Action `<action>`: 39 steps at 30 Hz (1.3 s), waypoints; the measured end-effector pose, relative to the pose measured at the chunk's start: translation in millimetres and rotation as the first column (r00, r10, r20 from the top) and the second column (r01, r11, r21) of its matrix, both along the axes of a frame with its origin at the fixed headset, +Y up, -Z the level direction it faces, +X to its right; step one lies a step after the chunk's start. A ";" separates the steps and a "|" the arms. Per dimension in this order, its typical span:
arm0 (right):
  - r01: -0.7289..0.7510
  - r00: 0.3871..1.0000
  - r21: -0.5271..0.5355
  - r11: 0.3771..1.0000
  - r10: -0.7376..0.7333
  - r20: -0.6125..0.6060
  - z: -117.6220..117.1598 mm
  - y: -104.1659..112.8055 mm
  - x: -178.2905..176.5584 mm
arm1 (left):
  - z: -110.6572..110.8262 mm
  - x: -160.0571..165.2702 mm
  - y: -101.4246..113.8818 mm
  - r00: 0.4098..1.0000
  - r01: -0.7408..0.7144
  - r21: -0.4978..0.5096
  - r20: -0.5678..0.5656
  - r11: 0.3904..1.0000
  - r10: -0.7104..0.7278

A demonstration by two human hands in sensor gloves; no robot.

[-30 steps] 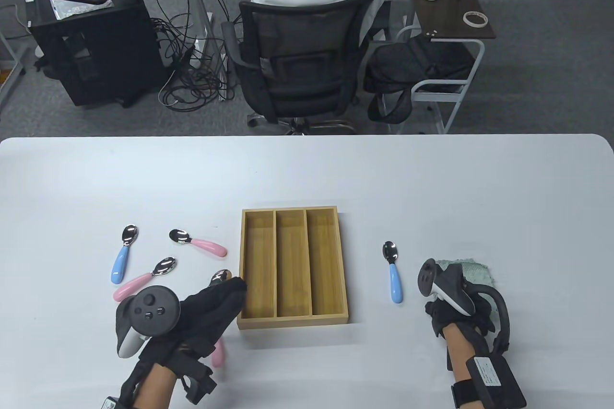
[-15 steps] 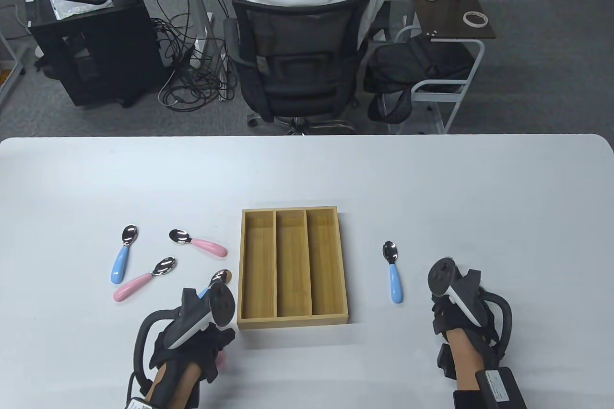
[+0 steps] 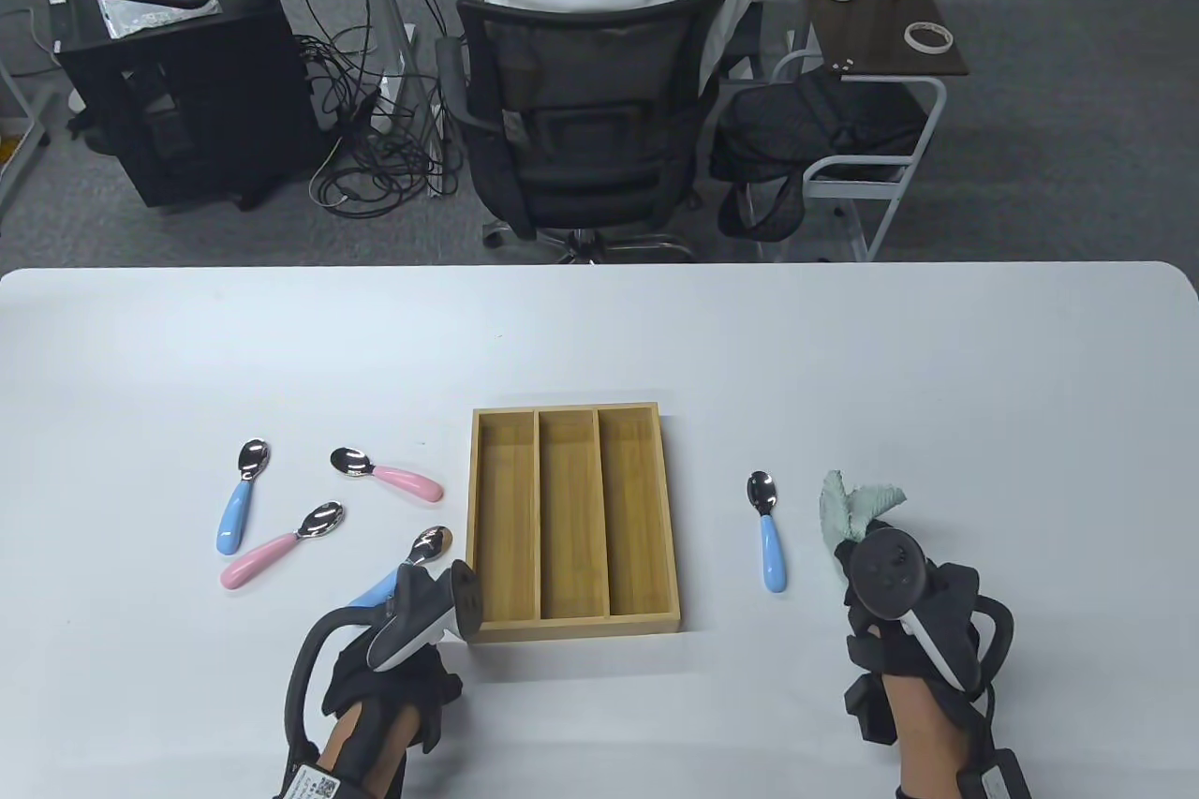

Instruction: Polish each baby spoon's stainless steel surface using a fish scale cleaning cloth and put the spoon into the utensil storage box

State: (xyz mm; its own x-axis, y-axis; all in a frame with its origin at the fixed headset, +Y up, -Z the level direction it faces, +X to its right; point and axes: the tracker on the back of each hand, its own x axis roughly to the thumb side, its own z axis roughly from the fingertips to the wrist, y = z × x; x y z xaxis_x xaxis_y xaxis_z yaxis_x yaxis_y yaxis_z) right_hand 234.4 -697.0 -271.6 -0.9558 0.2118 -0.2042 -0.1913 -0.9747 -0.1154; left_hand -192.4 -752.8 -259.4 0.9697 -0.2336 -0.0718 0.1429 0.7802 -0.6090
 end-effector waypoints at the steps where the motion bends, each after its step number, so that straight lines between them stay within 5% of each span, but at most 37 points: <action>1: -0.002 1.000 0.008 1.000 0.002 0.000 1.1 0.5 0.0 | 0.1 0.2 0.0 1.000 0.001 0.000 0.001 1.000 -0.001; 12: 0.024 1.000 0.013 1.000 -0.024 -0.005 4.3 1.4 2.3 | 4.5 0.2 -2.6 0.999 -0.018 -0.057 0.043 0.998 0.020; 17: 0.142 0.990 0.037 0.989 -0.142 -0.016 6.2 3.0 8.1 | 9.6 -12.6 31.8 0.982 -0.184 0.089 0.053 0.979 0.180; 20: 0.324 0.946 0.083 0.943 -0.320 -0.052 8.0 7.0 11.3 | 11.2 -25.1 61.1 0.927 -0.374 0.223 0.078 0.900 0.366; 23: 0.626 0.774 0.079 0.776 -0.605 -0.184 5.7 12.4 2.6 | 9.5 -26.8 81.6 0.752 -0.660 0.299 0.281 0.690 0.597; 25: 0.799 0.586 0.028 0.600 -0.768 -0.260 1.5 17.8 -13.0 | 6.0 -19.2 86.9 0.518 -0.854 0.285 0.392 0.435 0.761; 26: 0.838 0.526 0.006 0.546 -0.804 -0.278 -0.2 20.7 -22.6 | 3.6 -14.8 86.0 0.435 -0.897 0.265 0.383 0.355 0.815; 28: 0.869 0.462 -0.027 0.494 -0.831 -0.309 -3.0 25.9 -44.1 | 1.2 -1.1 81.0 0.223 -0.971 0.180 0.432 0.159 0.874; 30: 0.878 0.416 -0.089 0.470 -0.841 -0.346 -4.8 28.9 -71.5 | 0.7 10.8 72.8 0.109 -0.992 0.101 0.414 0.073 0.904; 32: 0.895 0.330 -0.169 0.414 -0.866 -0.376 -3.9 27.7 -98.2 | 2.8 17.8 64.9 0.069 -0.996 0.086 0.414 0.036 0.907; 35: 0.924 0.141 -0.276 0.264 -0.907 -0.396 1.2 17.4 -133.0 | 6.5 19.3 56.6 0.114 -0.992 0.102 0.428 0.077 0.897; 39: 0.922 -0.016 -0.363 0.137 -0.921 -0.389 7.6 -4.3 -152.9 | 12.6 19.5 43.9 0.122 -0.991 0.105 0.416 0.086 0.901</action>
